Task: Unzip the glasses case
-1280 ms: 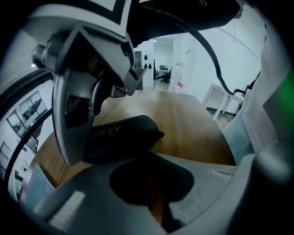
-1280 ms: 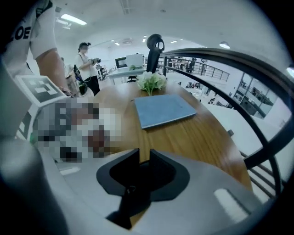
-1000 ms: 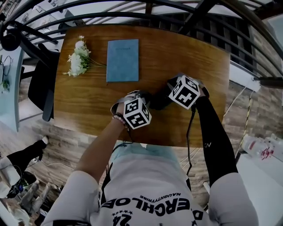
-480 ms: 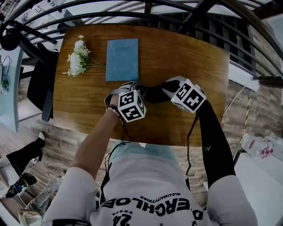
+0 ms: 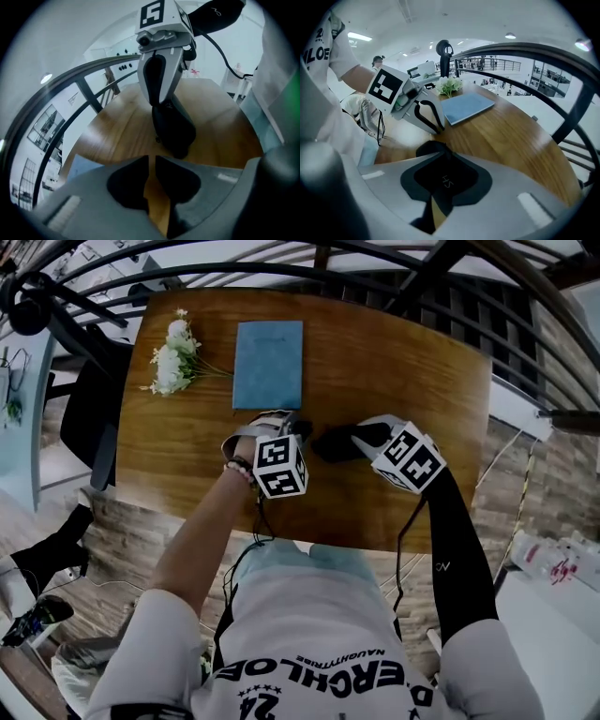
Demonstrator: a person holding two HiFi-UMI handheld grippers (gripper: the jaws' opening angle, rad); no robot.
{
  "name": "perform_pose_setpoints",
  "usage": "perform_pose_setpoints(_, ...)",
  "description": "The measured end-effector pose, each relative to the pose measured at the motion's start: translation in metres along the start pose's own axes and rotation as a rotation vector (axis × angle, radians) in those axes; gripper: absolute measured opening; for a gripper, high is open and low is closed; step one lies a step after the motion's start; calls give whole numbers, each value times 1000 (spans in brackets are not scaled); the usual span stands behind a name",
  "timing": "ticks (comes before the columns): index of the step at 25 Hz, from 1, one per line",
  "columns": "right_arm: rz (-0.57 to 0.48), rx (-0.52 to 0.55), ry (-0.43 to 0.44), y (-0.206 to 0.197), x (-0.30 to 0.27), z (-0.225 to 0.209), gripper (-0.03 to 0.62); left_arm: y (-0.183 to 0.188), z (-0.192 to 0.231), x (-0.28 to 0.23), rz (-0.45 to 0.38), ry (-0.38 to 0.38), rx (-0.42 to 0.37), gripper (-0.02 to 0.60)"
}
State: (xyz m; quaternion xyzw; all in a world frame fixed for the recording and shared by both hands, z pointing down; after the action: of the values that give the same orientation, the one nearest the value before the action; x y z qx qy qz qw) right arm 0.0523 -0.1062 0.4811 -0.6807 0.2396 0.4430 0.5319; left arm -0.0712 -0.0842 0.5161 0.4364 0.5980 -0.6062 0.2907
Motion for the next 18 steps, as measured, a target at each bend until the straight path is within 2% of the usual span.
perform_pose_setpoints(1,0,0,-1,0,0,1,52,6,3,-5,11,-16,-56,83)
perform_pose_setpoints(3,4,10,-5,1,-2,1,52,16,8,-14,38,-57,-177,136)
perform_pose_setpoints(6,3,25,-2,2,-3,1,51,29,12,-24,66,-143,-420,141)
perform_pose_setpoints(8,1,34,1,2,-4,2,52,35,7,-30,86,-239,-588,141)
perform_pose_setpoints(9,1,39,2,3,-5,3,52,36,3,-32,97,-299,-646,140)
perform_pose_setpoints(10,3,43,2,3,-6,4,46,35,-2,-34,107,-356,-679,97)
perform_pose_setpoints(11,7,46,2,4,-5,5,48,35,-5,-34,114,-400,-684,32)
perform_pose_setpoints(13,15,48,-5,4,-3,5,72,34,-6,-32,107,-433,-621,12)
perform_pose_setpoints(15,13,45,-13,3,-2,4,83,33,-6,-27,93,-426,-541,8)
perform_pose_setpoints(18,9,44,-27,2,-2,3,87,24,-16,-20,94,-406,-471,6)
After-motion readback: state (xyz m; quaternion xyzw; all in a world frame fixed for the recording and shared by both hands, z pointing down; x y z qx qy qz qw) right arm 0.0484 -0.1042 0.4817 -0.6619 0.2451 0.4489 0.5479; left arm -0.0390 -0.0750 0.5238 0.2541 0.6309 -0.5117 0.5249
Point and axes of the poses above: the fingertips, and each gripper's own axes: x backward along the fingers, z to its left, y out of its top, the point moved 6 cm from there along x, backward along the fingers, and after that the axes turned 8 degrees about -y, right-handed, at the moved point
